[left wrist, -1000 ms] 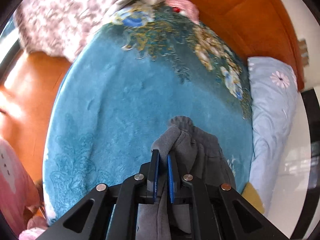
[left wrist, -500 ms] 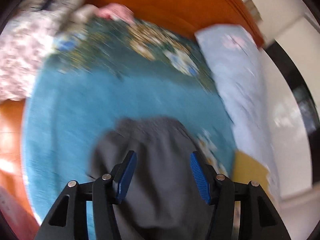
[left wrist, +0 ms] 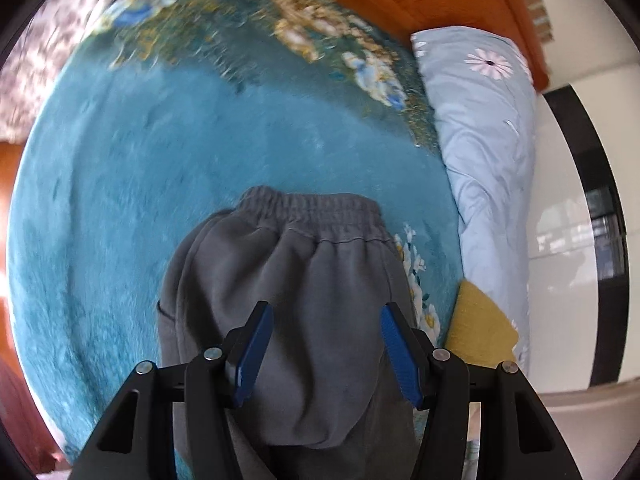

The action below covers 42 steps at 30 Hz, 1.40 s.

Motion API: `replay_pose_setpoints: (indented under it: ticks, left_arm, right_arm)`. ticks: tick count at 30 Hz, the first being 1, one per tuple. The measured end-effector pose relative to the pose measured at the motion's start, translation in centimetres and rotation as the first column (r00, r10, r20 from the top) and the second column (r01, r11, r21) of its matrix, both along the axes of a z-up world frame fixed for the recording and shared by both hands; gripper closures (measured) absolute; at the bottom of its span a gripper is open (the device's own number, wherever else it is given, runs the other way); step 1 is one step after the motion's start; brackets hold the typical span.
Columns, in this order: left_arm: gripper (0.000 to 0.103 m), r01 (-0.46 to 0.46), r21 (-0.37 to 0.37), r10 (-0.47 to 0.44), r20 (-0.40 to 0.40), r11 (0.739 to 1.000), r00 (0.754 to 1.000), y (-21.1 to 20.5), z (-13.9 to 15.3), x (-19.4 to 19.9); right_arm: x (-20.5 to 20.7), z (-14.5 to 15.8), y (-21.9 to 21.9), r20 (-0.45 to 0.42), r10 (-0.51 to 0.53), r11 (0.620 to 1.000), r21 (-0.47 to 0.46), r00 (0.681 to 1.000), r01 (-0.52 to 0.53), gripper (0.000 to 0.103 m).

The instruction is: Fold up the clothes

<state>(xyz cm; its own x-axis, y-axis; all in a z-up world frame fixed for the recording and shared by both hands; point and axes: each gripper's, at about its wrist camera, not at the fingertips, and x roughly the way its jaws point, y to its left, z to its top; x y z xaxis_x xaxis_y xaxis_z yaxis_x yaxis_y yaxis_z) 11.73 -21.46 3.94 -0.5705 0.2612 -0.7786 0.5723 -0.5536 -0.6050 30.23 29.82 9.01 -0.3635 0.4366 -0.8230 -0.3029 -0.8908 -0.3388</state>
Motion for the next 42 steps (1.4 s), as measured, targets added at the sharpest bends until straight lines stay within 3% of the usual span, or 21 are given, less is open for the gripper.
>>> replay_pose_setpoints:
  ticks: [2,3,5,8,10,12,14,16,18,24,28,30,32,37,40,42]
  left_arm:
    - [0.043,-0.007,0.017,0.007,0.007,1.000,1.000,-0.1,-0.3,0.2]
    - [0.043,-0.011,0.017,0.011,0.008,1.000,1.000,-0.1,-0.3,0.3]
    - [0.042,-0.019,0.016,0.019,0.009,1.000,1.000,-0.2,-0.4,0.4]
    - [0.042,-0.042,-0.004,0.042,0.011,0.999,0.999,-0.2,-0.4,0.7]
    - [0.042,-0.099,-0.041,0.100,0.012,0.994,0.995,-0.9,-0.1,1.2]
    - [0.042,-0.177,-0.074,0.181,0.038,0.981,0.983,-1.9,-0.4,2.0]
    - [0.042,-0.240,-0.086,0.247,0.082,0.967,0.966,-2.8,-1.1,2.6]
    - [0.042,-0.263,-0.043,0.267,0.136,0.964,0.954,-3.5,-2.6,2.6]
    - [0.042,-0.265,-0.063,0.273,0.194,0.962,0.942,-3.6,-3.6,2.3]
    - [0.043,-0.182,-0.136,0.214,0.278,0.974,0.936,-2.5,-5.3,0.4]
    - [0.047,-0.182,-0.110,0.208,0.310,0.977,0.928,-2.5,-7.0,0.0]
    - [0.063,-0.170,-0.100,0.193,0.319,0.980,0.928,-2.3,-7.7,-0.4]
    - [0.093,-0.154,-0.120,0.185,0.314,0.981,0.931,-2.0,-7.8,-0.7]
    - [0.097,-0.242,-0.188,0.279,0.202,0.952,0.939,-2.3,-5.9,0.5]
    - [0.098,-0.305,-0.176,0.341,0.230,0.936,0.912,-3.4,-6.9,1.4]
    - [0.098,-0.352,-0.127,0.374,0.269,0.927,0.888,-4.2,-8.2,2.0]
  right_arm:
    - [0.8,-4.9,0.5,0.163,-0.028,0.993,-0.106,0.986,0.045,0.098]
    - [1.6,-6.0,0.5,0.189,-0.022,0.985,-0.165,0.982,0.054,0.098]
    - [2.4,-5.2,0.3,0.177,-0.012,0.984,-0.171,0.984,0.042,0.097]
    - [2.4,-1.9,0.0,0.113,0.009,0.978,-0.209,0.994,0.015,0.082]
    - [1.6,1.0,-0.4,0.023,0.040,0.974,-0.224,0.999,-0.034,0.050]
    - [0.3,2.9,-1.1,-0.045,0.060,0.972,-0.223,0.997,-0.068,0.041]
    - [-1.5,2.9,-2.2,-0.066,0.079,0.960,-0.263,0.995,-0.094,0.041]
    - [-3.1,1.6,-3.5,-0.062,0.092,0.937,-0.333,0.994,-0.107,0.041]
    - [-5.0,-0.2,-5.0,-0.042,0.109,0.905,-0.410,0.993,-0.117,0.041]
    - [-11.5,-2.3,-10.8,-0.067,0.169,0.786,-0.593,0.983,-0.175,0.041]
    - [-16.8,-3.0,-14.4,-0.069,0.233,0.723,-0.655,0.970,-0.220,0.041]
    - [-19.4,-3.3,-16.2,-0.071,0.271,0.701,-0.669,0.960,-0.247,0.041]
    - [-21.5,-3.6,-17.8,-0.063,0.304,0.696,-0.666,0.951,-0.267,0.041]
    - [-26.4,-5.2,-20.6,-0.039,0.339,0.686,-0.674,0.940,-0.275,0.041]
    - [-29.3,-6.9,-21.4,-0.013,0.331,0.677,-0.694,0.943,-0.247,0.041]
    - [-31.1,-8.3,-22.1,0.011,0.328,0.668,-0.710,0.944,-0.224,0.041]
